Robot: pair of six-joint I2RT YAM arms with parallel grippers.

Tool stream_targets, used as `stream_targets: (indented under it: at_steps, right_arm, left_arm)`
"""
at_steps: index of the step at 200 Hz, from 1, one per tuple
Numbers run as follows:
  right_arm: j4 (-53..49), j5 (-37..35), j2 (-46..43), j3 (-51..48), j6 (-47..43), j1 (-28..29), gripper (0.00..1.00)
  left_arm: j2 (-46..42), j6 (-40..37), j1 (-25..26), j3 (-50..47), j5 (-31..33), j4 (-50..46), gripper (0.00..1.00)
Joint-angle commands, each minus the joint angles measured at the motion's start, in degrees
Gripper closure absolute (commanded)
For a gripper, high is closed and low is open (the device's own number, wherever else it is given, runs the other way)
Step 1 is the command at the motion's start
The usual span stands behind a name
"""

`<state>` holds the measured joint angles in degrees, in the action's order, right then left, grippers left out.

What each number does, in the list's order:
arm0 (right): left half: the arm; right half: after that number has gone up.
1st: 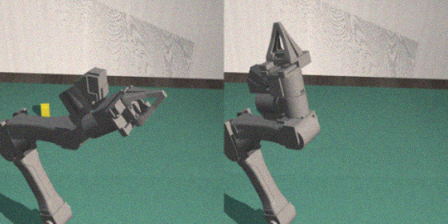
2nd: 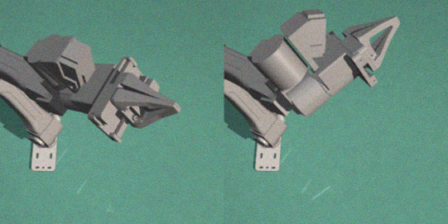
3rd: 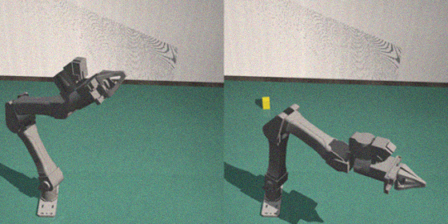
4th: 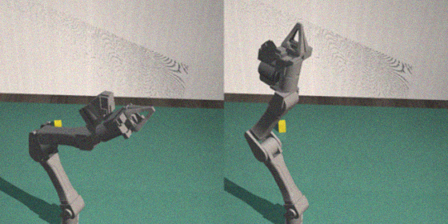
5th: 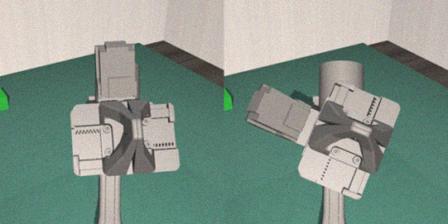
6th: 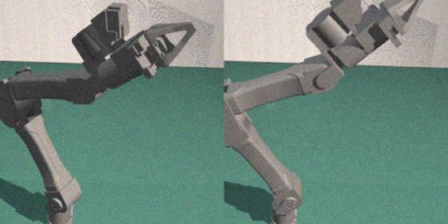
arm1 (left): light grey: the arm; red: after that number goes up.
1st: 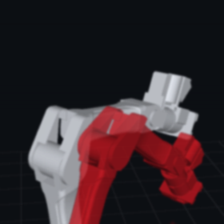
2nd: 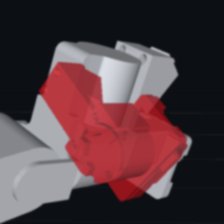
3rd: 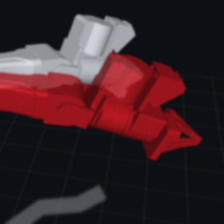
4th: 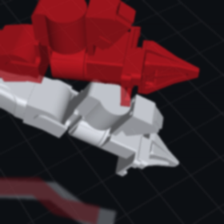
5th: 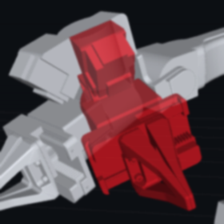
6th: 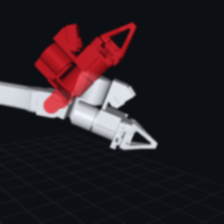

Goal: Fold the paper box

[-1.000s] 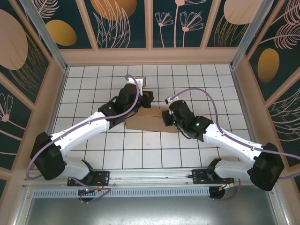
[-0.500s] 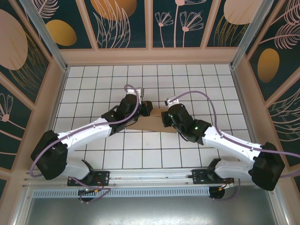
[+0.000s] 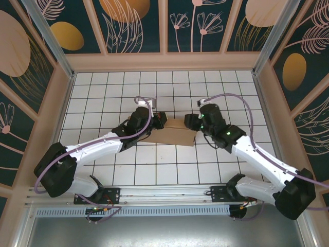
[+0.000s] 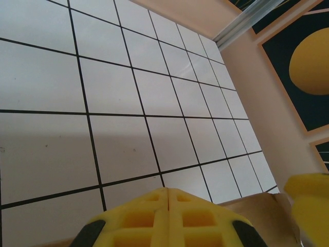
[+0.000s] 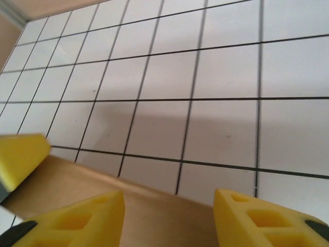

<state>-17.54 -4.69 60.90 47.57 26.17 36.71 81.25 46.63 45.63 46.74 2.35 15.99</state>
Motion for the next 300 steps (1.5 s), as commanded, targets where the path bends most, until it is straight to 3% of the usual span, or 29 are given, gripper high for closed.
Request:
stream_targets:
  at_steps: [1, 89, 189, 255, 278, 300]
  right_arm:
    - [-6.49, 10.01, -2.06, 1.07, 5.69, -3.03, 0.5]
    - [-5.71, 14.7, -2.58, -4.52, 6.96, -7.91, 0.5]
    - [4.4, 29.73, -5.4, -8.04, 12.61, -12.26, 0.49]
    - [23.66, 42.14, -3.79, -17.93, 24.41, -14.55, 0.49]
    - [21.93, 41.45, -3.75, -16.79, 21.76, -14.73, 0.49]
    - [3.72, 25.25, -6.13, -6.87, 9.92, -14.4, 0.5]
  left_arm:
    - [-0.31, 0.65, -0.4, -1.15, -0.47, -0.87, 1.0]
    - [0.14, 0.22, -0.41, -0.6, -0.58, -2.19, 1.0]
    - [0.11, 0.67, -0.37, -1.76, -1.82, -1.19, 1.0]
    - [0.73, 2.24, -0.43, -3.64, -2.87, 1.16, 1.0]
    - [0.49, 2.3, -0.41, -3.98, -2.95, 1.14, 1.0]
    - [-0.02, 2.15, -0.37, -4.14, -2.44, 0.93, 1.0]
